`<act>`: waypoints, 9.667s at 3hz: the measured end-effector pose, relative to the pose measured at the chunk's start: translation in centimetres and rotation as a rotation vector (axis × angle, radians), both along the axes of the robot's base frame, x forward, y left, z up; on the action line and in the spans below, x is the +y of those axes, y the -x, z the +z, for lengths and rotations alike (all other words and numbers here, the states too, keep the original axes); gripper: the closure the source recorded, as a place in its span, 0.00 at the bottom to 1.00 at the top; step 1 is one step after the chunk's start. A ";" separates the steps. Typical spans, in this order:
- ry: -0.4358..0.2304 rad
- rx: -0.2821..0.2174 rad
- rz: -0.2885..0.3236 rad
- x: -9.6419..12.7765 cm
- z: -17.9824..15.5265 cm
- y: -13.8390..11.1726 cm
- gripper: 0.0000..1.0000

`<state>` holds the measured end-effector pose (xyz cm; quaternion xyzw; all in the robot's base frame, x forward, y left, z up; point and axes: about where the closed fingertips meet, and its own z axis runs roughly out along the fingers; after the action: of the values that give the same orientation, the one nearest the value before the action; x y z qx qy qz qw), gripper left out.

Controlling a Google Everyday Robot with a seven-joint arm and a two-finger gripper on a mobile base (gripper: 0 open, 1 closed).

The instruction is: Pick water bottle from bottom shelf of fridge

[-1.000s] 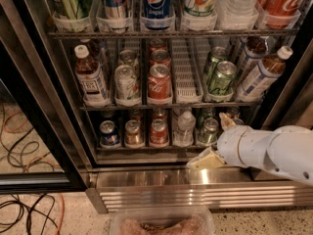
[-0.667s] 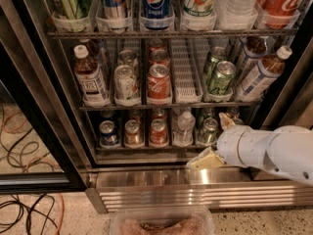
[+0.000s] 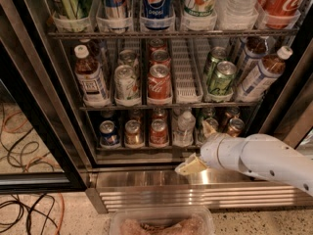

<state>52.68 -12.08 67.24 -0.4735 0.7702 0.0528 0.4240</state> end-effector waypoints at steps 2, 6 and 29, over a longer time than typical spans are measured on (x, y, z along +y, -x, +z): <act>-0.018 -0.026 -0.020 0.3 -1.2 -3.3 0.00; -0.091 -0.092 -0.153 1.1 -2.3 -7.6 0.00; 0.148 -0.096 0.408 -1.2 8.6 -0.1 1.00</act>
Offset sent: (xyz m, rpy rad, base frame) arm 0.0726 0.0034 -0.0165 0.0355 -0.0716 -0.0365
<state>52.79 -13.32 75.83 -0.6511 0.6392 0.0582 0.4050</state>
